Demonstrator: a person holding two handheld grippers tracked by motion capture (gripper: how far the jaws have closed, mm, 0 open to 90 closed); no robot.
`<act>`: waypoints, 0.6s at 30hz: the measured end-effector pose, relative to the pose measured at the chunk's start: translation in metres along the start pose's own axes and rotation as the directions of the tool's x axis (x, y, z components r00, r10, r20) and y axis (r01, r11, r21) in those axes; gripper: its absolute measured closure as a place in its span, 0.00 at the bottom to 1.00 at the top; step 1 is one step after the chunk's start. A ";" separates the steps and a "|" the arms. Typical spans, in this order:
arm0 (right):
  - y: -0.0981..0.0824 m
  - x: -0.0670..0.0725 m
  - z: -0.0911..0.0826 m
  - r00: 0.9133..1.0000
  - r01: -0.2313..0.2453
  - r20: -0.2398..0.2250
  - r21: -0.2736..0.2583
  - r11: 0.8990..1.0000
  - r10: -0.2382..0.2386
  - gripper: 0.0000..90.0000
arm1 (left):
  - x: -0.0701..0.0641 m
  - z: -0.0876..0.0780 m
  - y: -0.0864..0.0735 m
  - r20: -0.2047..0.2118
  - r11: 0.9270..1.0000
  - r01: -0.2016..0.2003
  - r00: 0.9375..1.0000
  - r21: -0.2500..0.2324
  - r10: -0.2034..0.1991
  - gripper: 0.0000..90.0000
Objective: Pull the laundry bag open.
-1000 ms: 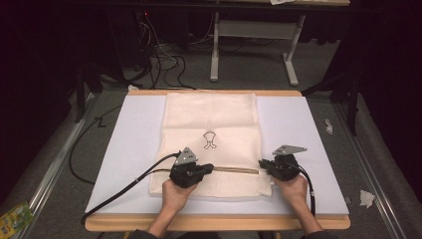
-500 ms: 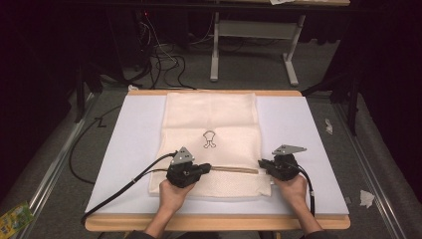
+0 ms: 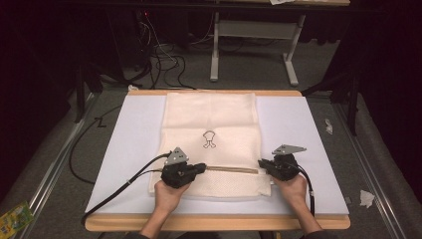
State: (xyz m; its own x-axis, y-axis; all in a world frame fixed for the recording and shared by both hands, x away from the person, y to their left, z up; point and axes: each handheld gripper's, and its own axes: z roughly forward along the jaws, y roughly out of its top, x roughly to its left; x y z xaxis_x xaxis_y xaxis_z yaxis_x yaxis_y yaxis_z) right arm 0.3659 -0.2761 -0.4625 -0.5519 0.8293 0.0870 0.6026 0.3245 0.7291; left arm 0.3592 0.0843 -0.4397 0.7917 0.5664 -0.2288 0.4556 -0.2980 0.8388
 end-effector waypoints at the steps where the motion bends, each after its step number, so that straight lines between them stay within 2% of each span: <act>1: 0.000 0.000 0.000 1.000 0.003 0.001 0.001 1.000 -0.003 0.98 | 0.001 -0.001 0.000 -0.003 1.000 0.000 1.000 -0.001 0.000 0.97; 8: 0.000 0.000 0.000 1.000 0.002 0.002 0.003 1.000 -0.002 0.98 | 0.003 -0.007 -0.001 -0.017 1.000 -0.002 1.000 -0.004 0.002 0.97; 18: 0.001 0.000 -0.002 1.000 -0.007 0.000 0.004 1.000 0.007 0.98 | 0.005 -0.011 0.000 -0.014 1.000 0.006 1.000 -0.013 -0.006 0.97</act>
State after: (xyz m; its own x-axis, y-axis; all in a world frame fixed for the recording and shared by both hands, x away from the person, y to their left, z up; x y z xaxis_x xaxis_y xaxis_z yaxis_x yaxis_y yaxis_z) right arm 0.3656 -0.2767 -0.4607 -0.5478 0.8315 0.0922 0.6088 0.3206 0.7257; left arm 0.3587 0.0958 -0.4358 0.7834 0.5786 -0.2268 0.4546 -0.2848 0.8439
